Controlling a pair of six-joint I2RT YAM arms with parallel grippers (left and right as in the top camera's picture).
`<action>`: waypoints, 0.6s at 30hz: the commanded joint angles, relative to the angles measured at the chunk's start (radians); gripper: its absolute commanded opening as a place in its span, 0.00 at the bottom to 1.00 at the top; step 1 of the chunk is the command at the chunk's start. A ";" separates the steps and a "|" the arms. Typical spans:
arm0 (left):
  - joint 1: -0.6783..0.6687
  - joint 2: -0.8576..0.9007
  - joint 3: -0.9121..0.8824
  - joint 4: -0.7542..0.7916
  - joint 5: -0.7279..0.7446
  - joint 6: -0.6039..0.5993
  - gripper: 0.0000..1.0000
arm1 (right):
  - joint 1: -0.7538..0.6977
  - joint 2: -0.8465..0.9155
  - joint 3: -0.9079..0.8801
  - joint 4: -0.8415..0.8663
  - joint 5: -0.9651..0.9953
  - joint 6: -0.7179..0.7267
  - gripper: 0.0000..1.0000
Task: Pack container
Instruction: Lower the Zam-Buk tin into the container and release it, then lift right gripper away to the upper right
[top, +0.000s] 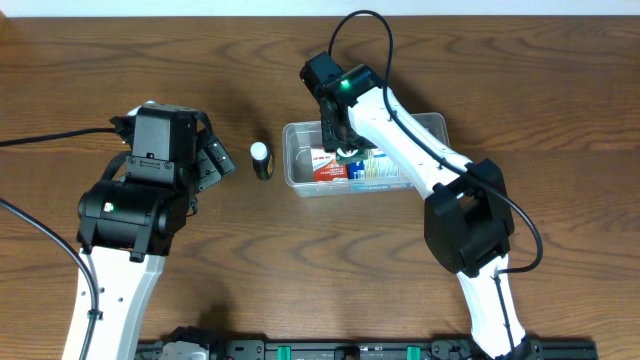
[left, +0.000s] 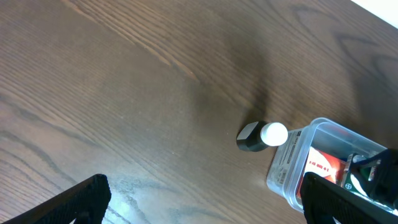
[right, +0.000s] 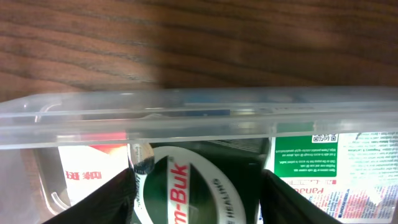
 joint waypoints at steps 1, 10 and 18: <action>0.004 0.004 0.003 -0.002 -0.019 0.003 0.98 | -0.014 -0.036 0.008 0.002 -0.001 -0.006 0.66; 0.004 0.004 0.003 -0.002 -0.019 0.003 0.98 | -0.036 -0.045 0.009 -0.017 -0.002 -0.060 0.67; 0.004 0.004 0.003 -0.002 -0.019 0.003 0.98 | -0.063 -0.218 0.010 -0.023 0.020 -0.103 0.68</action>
